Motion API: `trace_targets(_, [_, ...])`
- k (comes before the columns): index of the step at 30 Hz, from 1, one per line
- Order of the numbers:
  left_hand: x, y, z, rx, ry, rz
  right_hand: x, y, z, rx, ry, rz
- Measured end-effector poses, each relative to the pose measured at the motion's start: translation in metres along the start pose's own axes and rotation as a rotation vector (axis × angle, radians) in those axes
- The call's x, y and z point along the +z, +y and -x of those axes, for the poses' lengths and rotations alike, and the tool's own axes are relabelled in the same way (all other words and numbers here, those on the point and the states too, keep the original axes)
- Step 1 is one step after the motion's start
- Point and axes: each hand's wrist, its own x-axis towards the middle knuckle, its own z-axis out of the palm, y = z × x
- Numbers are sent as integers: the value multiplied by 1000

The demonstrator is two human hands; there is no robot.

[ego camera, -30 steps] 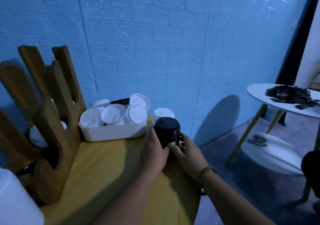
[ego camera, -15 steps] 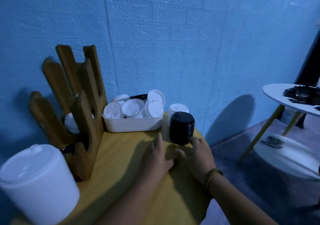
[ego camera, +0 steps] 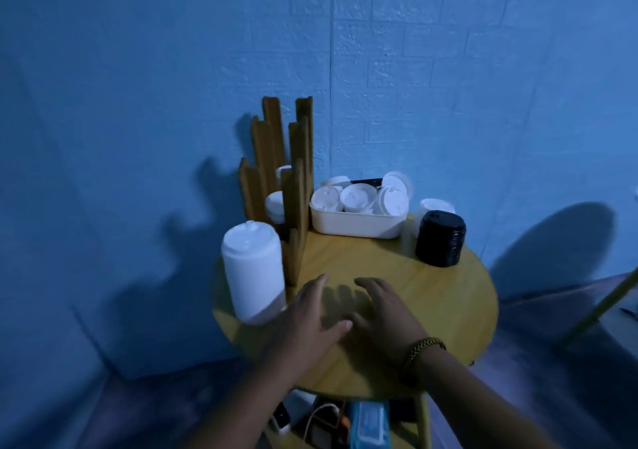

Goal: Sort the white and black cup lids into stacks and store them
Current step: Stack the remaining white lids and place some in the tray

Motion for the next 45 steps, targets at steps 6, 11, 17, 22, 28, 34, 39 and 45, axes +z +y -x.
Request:
trace_targets(6, [-47, -48, 62, -54, 103, -9, 29, -55, 8, -92, -82, -74])
trace_targets(11, [-77, -85, 59, -213, 297, 71, 43, -82, -5, -74, -135, -134])
trace_targets(17, [-93, -94, 26, -306, 142, 155, 59, -93, -23, -69, -127, -172])
trace_targets(22, [-80, -85, 18, -260, 107, 85, 58, -79, -22, -100, -106, -209])
trace_targets(28, [-56, -64, 23, -249, 107, 49, 39, -52, -2, -79, -68, -252])
trace_targets(34, [-25, -33, 17, -224, 64, 34, 14, -28, 18, 0, 0, -283])
trace_targets(39, [3, 1, 3, -177, 16, 7, -9, -3, 27, 63, 29, -260])
trace_targets(45, [35, 30, -29, -111, -3, 118, -40, 27, 19, 66, 256, -337])
